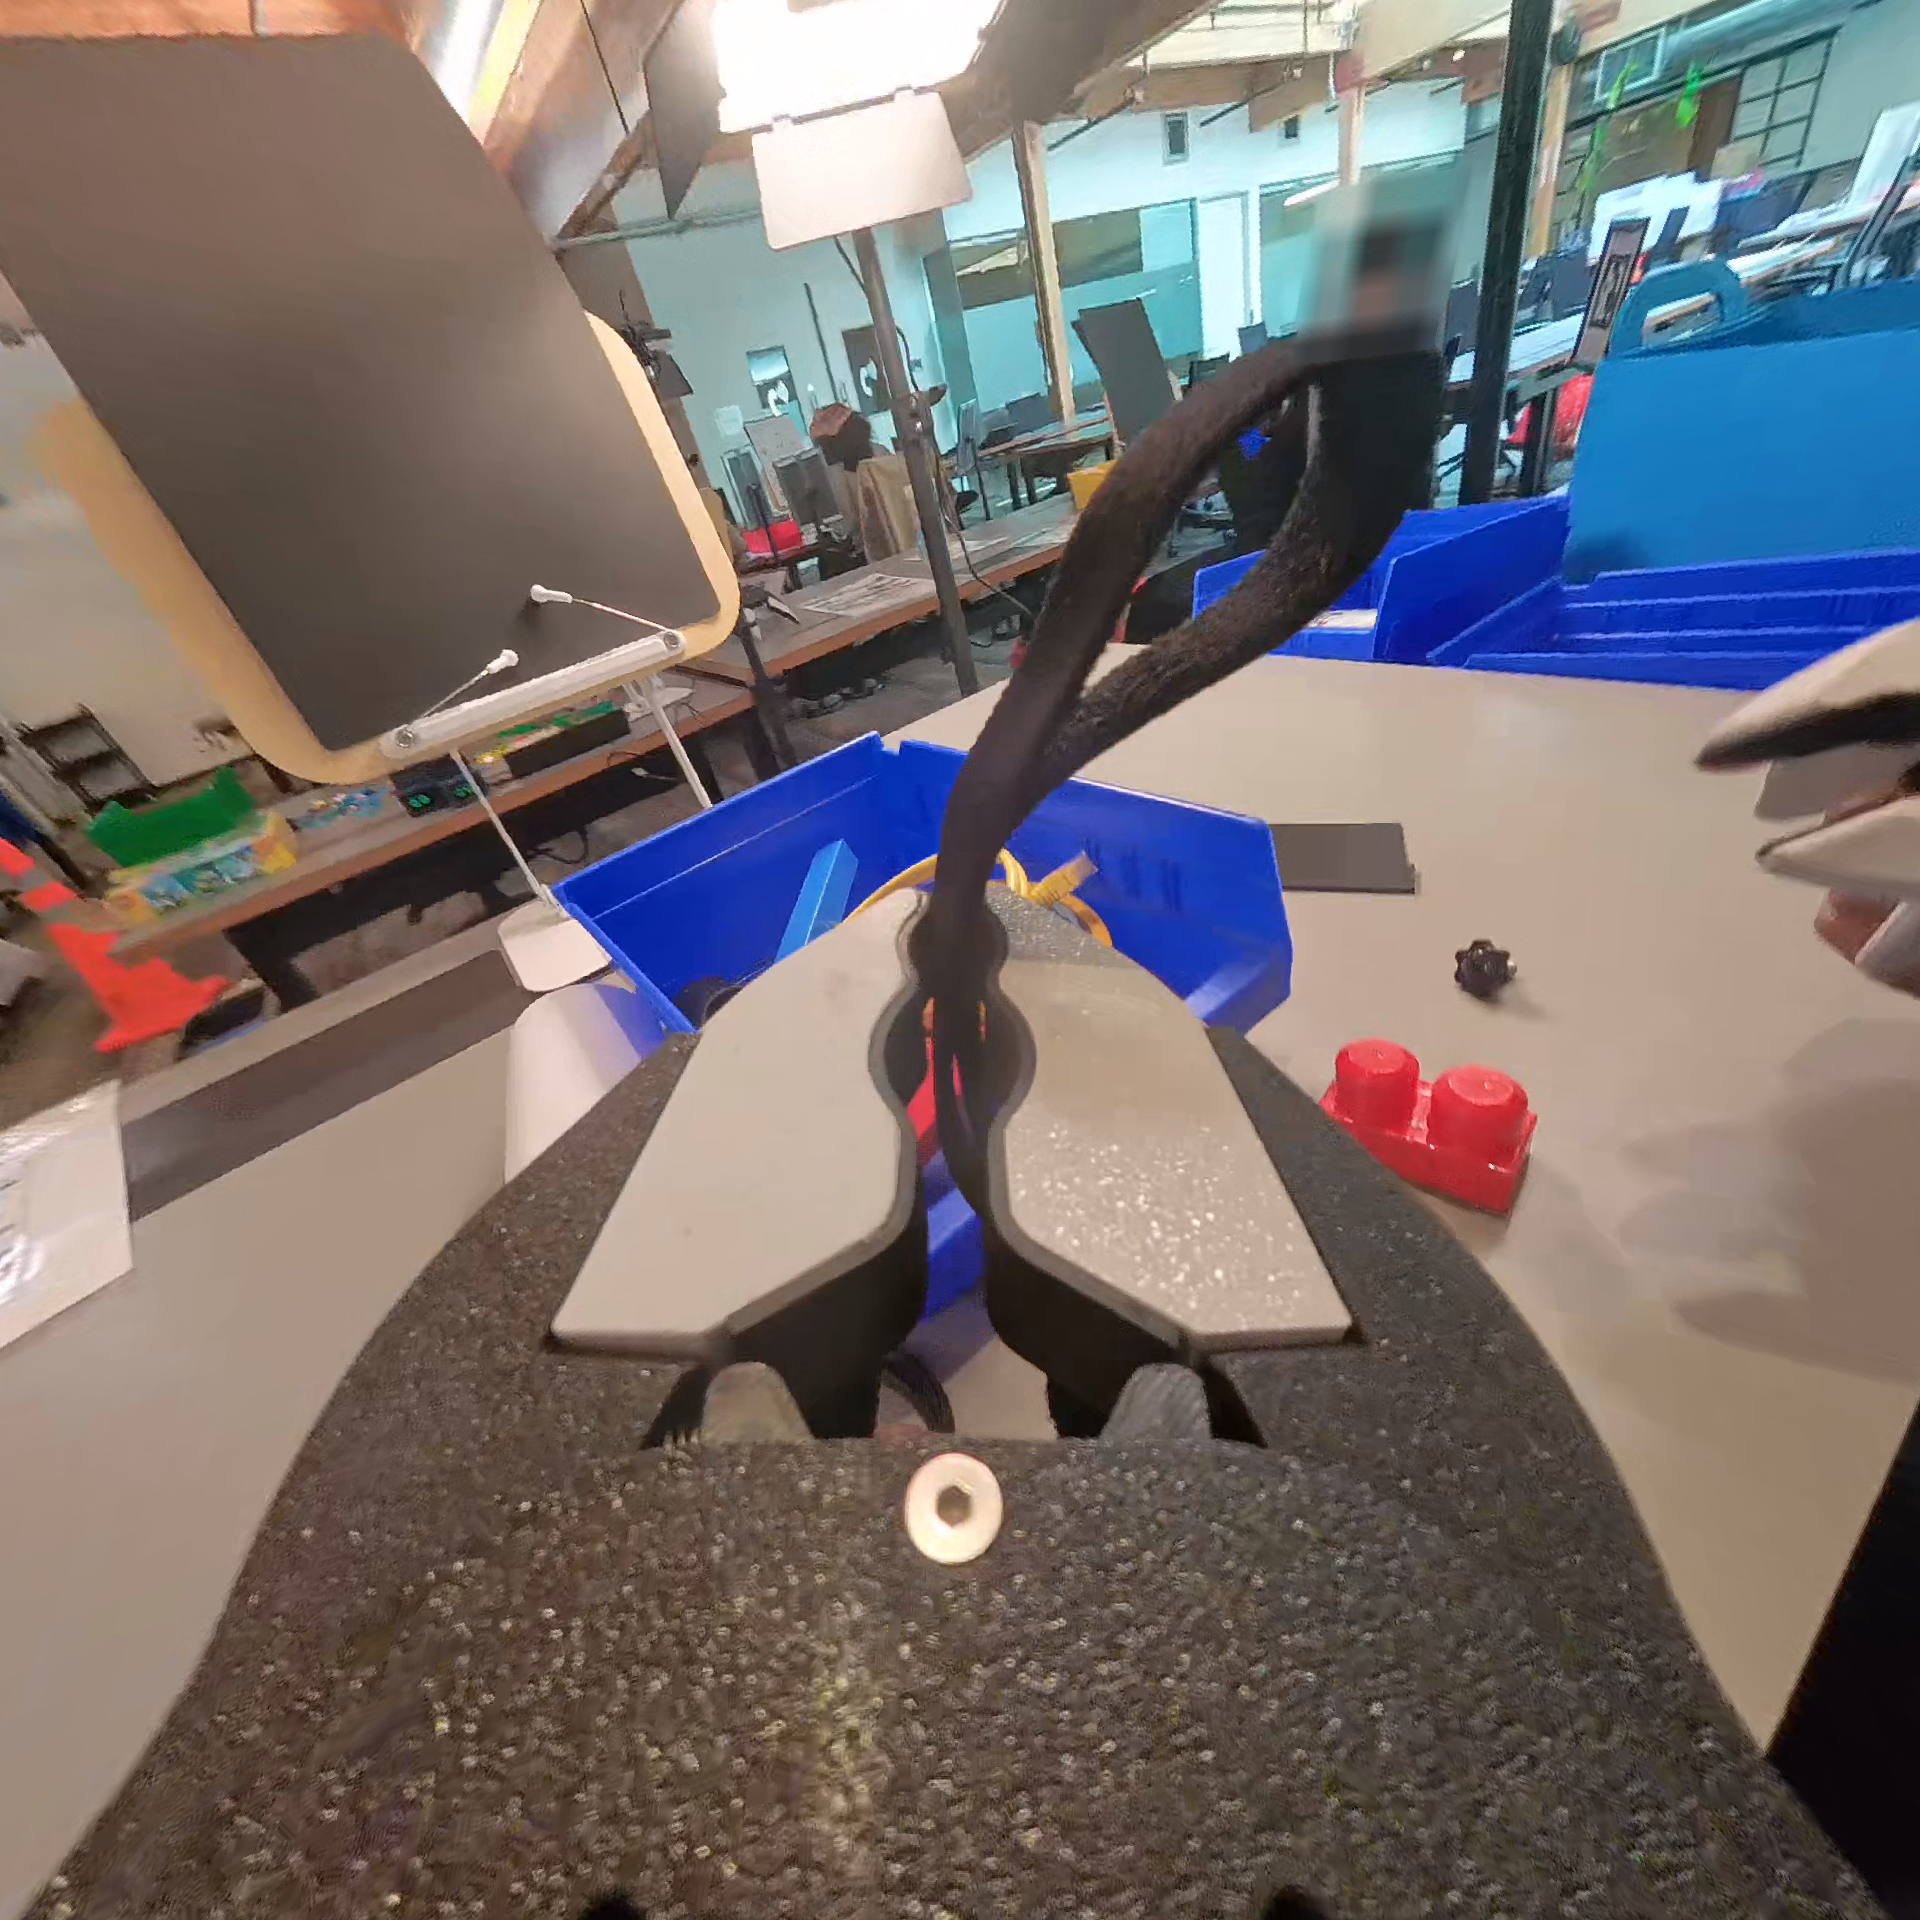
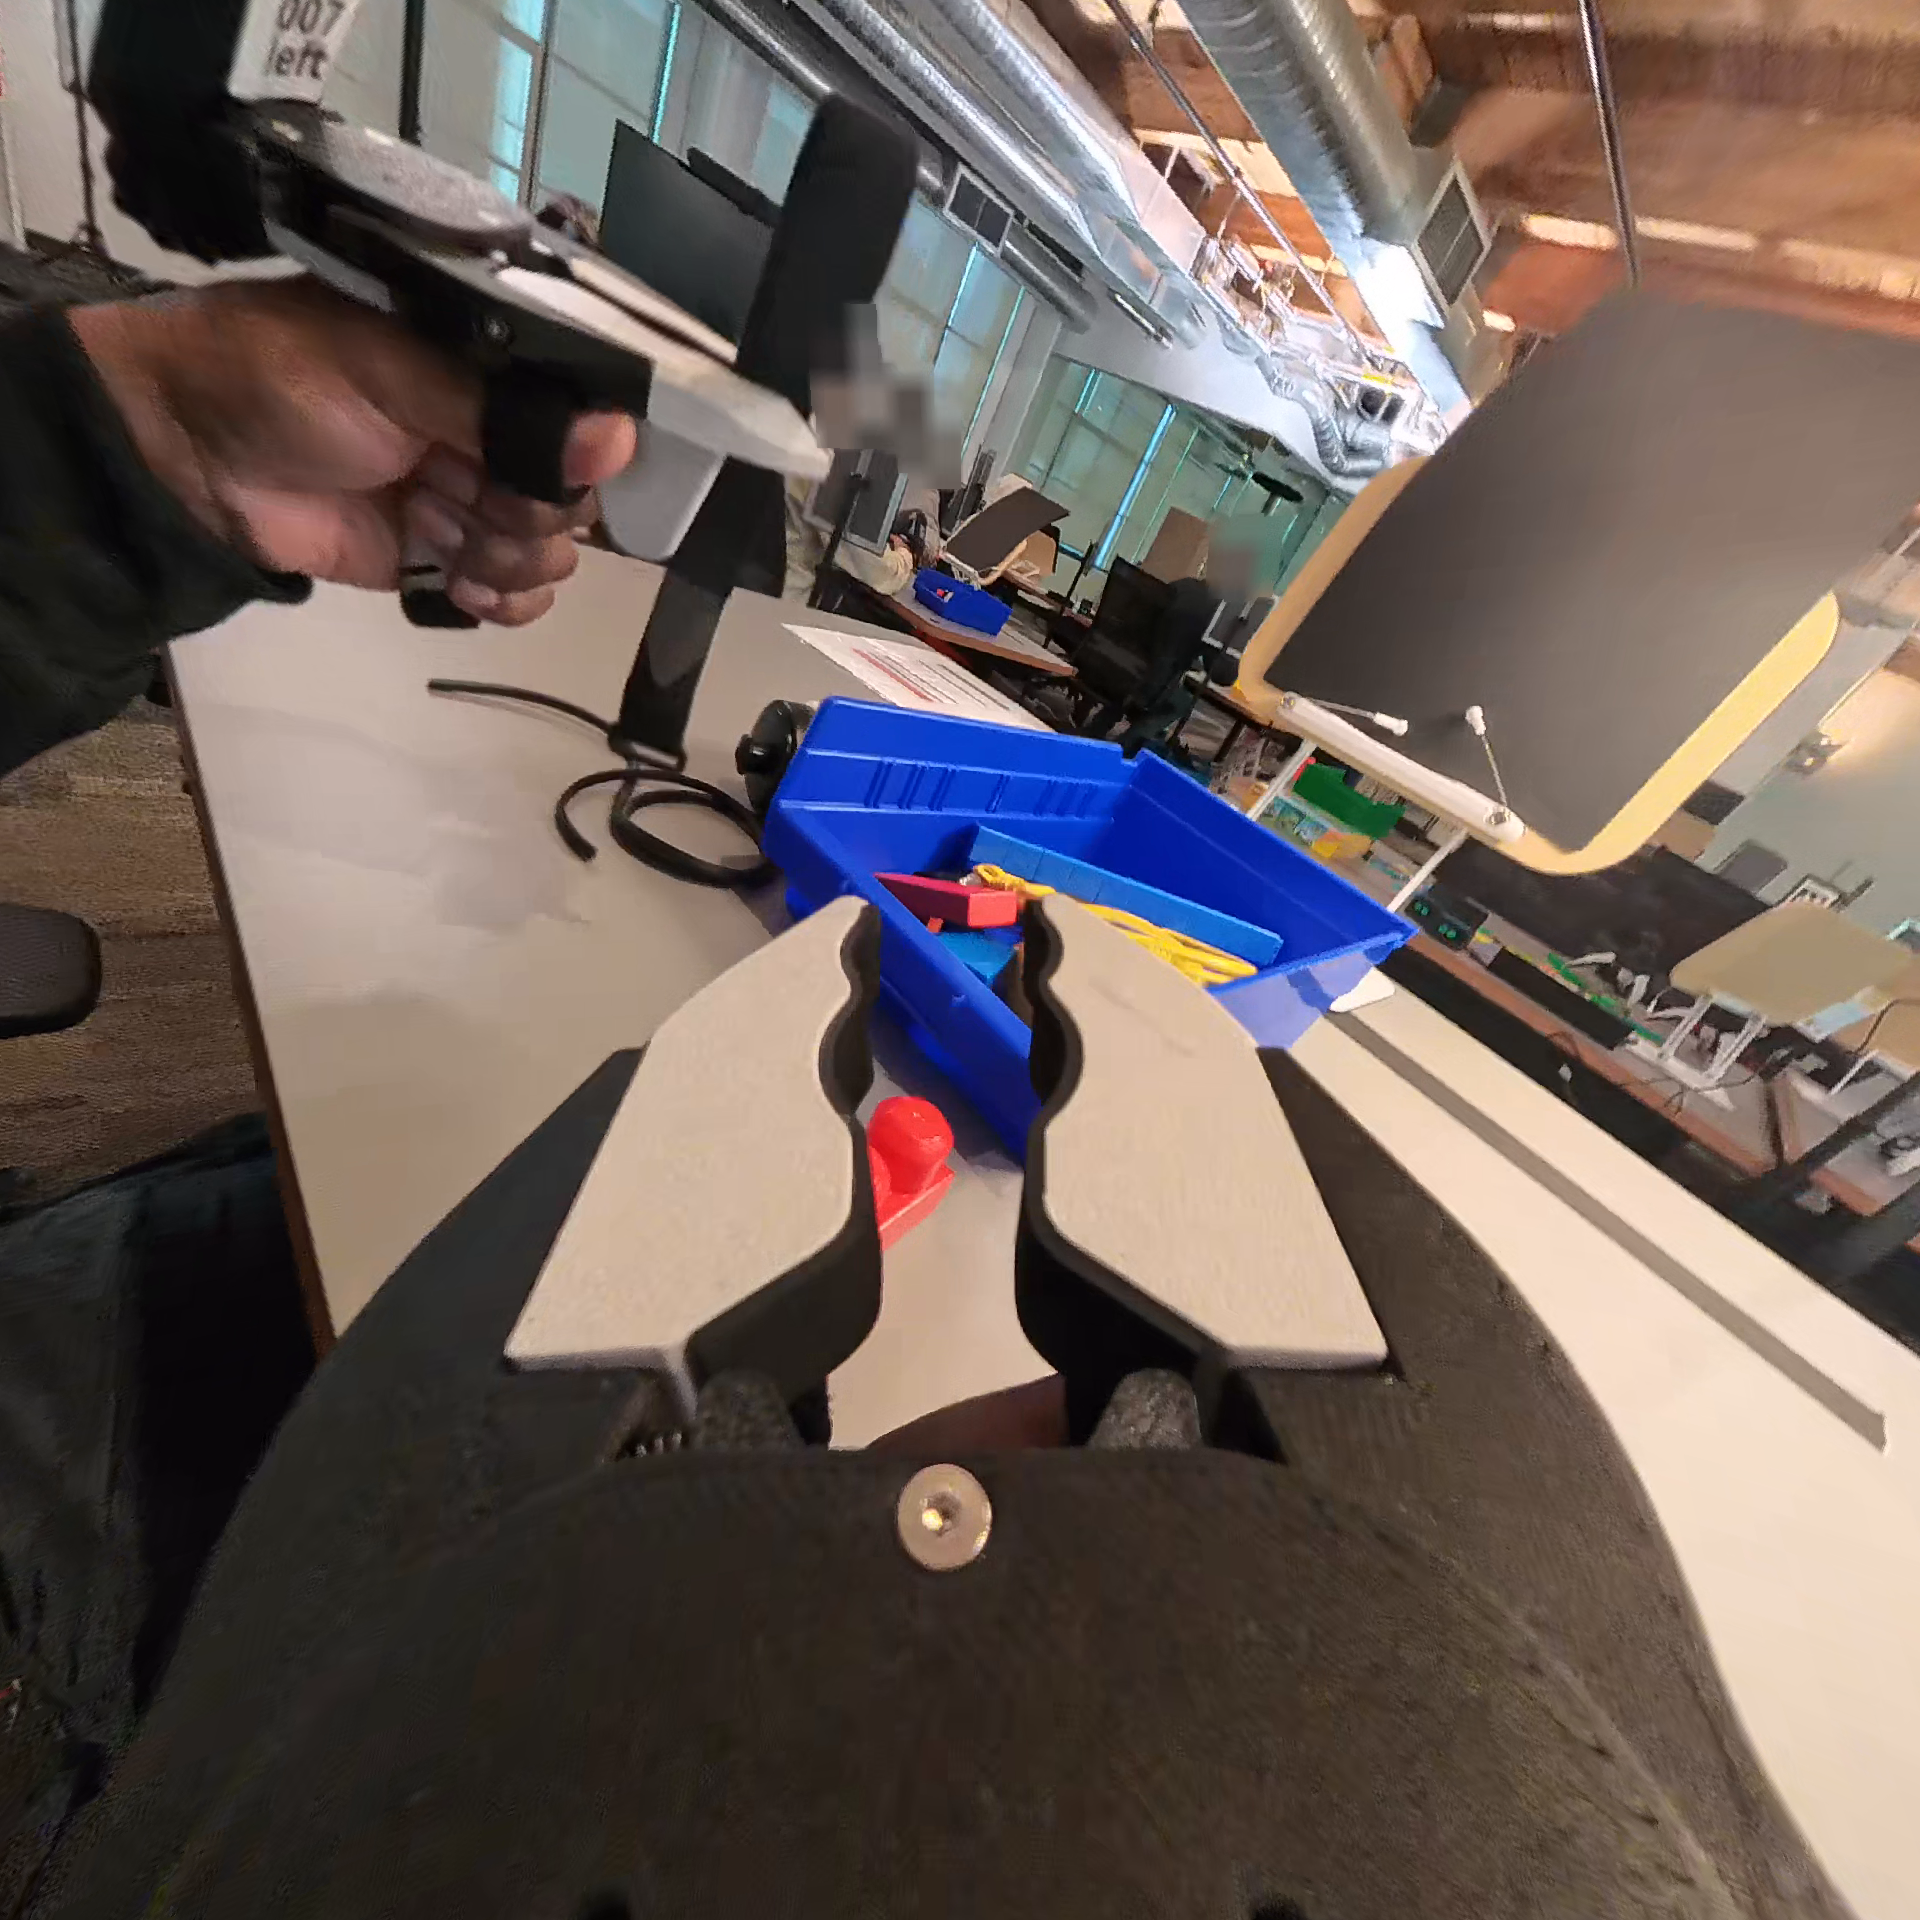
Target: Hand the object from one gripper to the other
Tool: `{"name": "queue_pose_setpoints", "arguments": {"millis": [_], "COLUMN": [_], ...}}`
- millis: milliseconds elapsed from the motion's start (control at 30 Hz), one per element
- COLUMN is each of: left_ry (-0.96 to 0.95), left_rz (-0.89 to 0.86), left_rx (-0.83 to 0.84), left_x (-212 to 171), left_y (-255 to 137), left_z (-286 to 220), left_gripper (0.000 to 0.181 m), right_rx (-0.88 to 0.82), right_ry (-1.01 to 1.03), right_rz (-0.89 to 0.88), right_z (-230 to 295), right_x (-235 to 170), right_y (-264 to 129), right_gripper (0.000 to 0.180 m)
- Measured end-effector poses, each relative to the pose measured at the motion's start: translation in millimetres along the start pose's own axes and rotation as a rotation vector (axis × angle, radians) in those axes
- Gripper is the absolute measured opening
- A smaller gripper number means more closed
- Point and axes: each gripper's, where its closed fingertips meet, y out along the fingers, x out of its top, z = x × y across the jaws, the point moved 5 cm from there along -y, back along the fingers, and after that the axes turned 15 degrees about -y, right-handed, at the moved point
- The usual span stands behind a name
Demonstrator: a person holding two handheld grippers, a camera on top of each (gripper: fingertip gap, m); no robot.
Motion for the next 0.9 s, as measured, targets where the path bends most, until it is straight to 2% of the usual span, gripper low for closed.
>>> {"name": "queue_pose_setpoints", "arguments": {"millis": [133, 367, 633, 900], "left_ry": [-0.067, -0.055, -0.04, 0.105], "left_rz": [0.083, 0.284, 0.558, 0.789], "left_rx": [0.012, -0.091, -0.213, -0.277], "left_x": [17, 33, 2, -33], "left_y": [22, 84, 154, 179], "left_z": [31, 68, 82, 73], "left_gripper": [0.005, 0.005, 0.006, 0.01], "right_rx": [0.032, 0.094, 0.155, 0.21], "right_ry": [0.044, 0.053, 0.006, 0.083], "right_rz": [0.031, 0.087, 0.16, 0.183], "right_z": [-8, -42, -95, -108], "right_x": [-17, -40, -69, -115], "right_y": [5, 21, 58, 81], "right_gripper": [0.025, 0.024, 0.022, 0.022]}}
